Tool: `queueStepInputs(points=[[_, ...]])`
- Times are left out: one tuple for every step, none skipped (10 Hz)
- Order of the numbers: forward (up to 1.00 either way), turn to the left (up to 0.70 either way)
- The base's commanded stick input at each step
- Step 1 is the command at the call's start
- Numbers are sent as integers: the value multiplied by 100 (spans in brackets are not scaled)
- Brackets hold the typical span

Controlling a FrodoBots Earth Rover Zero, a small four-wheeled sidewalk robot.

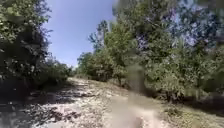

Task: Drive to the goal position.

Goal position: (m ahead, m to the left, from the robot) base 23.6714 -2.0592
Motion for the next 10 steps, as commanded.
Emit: queueStepInputs(points=[[45,2],[45,4],[45,20],[45,23],[45,26],[45,6],[45,2],[45,2],[45,2],[45,2]])
